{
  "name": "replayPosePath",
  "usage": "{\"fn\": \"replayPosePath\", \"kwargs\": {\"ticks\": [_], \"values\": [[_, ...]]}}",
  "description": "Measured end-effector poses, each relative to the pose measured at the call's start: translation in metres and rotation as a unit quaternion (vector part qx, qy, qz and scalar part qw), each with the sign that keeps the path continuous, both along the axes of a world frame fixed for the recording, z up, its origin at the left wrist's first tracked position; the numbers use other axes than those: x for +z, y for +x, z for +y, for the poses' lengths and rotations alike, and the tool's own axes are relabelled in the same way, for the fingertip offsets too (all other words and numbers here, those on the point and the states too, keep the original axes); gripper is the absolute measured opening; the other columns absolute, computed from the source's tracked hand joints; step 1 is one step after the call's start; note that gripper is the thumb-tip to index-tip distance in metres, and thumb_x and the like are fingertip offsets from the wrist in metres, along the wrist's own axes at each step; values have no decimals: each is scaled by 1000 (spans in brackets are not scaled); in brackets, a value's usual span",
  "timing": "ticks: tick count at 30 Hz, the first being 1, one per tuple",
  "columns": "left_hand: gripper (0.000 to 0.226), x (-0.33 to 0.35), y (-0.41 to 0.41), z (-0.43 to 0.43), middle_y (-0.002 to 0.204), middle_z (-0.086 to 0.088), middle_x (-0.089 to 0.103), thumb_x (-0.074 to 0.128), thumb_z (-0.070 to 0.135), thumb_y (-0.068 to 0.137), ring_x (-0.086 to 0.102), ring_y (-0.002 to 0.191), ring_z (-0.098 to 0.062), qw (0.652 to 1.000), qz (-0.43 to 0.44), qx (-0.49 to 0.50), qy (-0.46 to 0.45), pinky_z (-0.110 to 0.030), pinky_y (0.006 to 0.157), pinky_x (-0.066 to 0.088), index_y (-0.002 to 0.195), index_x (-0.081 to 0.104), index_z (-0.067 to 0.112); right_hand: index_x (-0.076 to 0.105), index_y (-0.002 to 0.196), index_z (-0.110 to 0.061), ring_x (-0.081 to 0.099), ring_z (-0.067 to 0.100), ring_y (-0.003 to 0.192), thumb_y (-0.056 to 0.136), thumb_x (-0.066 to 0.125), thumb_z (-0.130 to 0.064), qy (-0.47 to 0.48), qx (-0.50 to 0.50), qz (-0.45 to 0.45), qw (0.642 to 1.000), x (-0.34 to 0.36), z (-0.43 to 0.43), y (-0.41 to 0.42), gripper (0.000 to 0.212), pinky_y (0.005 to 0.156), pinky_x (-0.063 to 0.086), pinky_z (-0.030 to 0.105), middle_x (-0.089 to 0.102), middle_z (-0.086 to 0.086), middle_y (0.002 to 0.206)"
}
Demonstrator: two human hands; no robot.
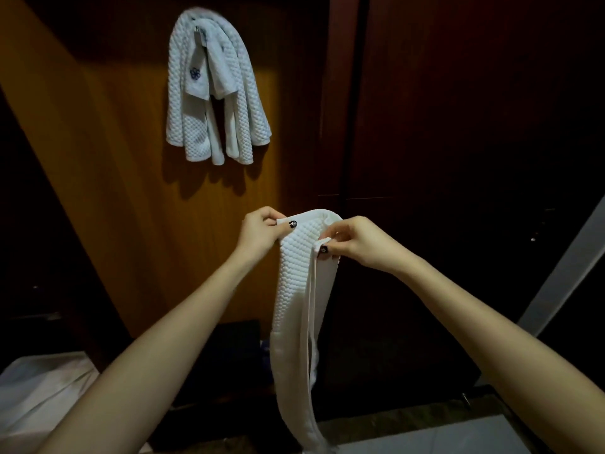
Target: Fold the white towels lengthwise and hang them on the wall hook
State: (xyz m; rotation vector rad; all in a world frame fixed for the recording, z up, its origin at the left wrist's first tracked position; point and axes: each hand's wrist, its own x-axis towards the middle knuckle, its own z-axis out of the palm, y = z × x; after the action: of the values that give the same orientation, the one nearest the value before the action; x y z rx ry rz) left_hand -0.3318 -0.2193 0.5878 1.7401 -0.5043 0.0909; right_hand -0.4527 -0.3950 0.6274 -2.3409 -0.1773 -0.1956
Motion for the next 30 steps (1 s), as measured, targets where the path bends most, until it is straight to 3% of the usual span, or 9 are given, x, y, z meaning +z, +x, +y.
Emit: {"fn": "replayPosePath", "kwargs": {"ticks": [4,6,9,11,17,21,24,27,30], "values": [[16,10,-4,-2,63,5,67,74,6,79,61,53,3,999,6,-20,-29,-11,49,43,75,62,16,73,96,-14,56,1,77,88,70,-19,-100,6,-96,990,10,10,5,10,70,41,16,63,-7,85],[14,15,-7,-3,58,8,67,73,4,80,60,52,4,998,15,-42,-50,-10,49,43,77,63,13,72,97,-15,47,10,91,87,71,-25,-135,2,-137,981,14,12,8,14,79,38,24,53,0,95],[13,20,-14,-6,57,9,68,70,2,82,61,53,2,996,17,-64,-57,-13,49,45,79,63,13,69,98,-16,42,16,108,90,67,-29,-159,-9,-170,972,18,16,10,16,96,37,38,50,-11,94],[12,24,-18,-8,59,9,69,67,3,85,64,56,0,995,23,-76,-66,-15,51,48,80,64,14,69,100,-16,43,15,108,91,65,-30,-130,-21,-172,976,19,18,11,18,98,38,43,50,-18,87],[21,26,-24,0,69,11,70,49,9,98,64,63,0,987,21,-132,-88,-12,54,48,94,68,17,71,100,-18,52,16,105,90,66,-29,-116,-63,-179,975,23,17,16,16,96,43,43,61,-9,91],[27,21,-29,3,94,8,74,63,3,87,68,94,-7,977,22,-184,-101,-17,75,51,104,67,23,73,95,-12,61,11,90,89,67,-22,-106,-67,-199,972,29,16,15,13,88,48,43,70,-3,89],[36,23,-35,-4,98,7,72,67,-6,80,67,97,-5,981,-22,-163,-107,-17,78,51,105,66,20,71,91,-11,64,14,85,87,67,-22,-84,-70,-211,971,34,18,15,12,82,50,44,70,-1,85],[31,29,-37,-5,96,7,71,65,-7,82,67,91,-1,982,-27,-136,-126,-15,76,51,102,65,16,68,90,-12,54,17,91,90,64,-39,-193,-73,-206,956,38,9,14,27,85,45,41,57,-8,82],[30,28,-32,1,101,2,69,62,-8,84,66,97,-8,983,-11,-126,-131,-21,84,52,104,64,14,70,92,-13,40,22,110,85,65,-51,-280,-65,-154,945,46,-13,9,39,94,36,41,48,0,104]]}}
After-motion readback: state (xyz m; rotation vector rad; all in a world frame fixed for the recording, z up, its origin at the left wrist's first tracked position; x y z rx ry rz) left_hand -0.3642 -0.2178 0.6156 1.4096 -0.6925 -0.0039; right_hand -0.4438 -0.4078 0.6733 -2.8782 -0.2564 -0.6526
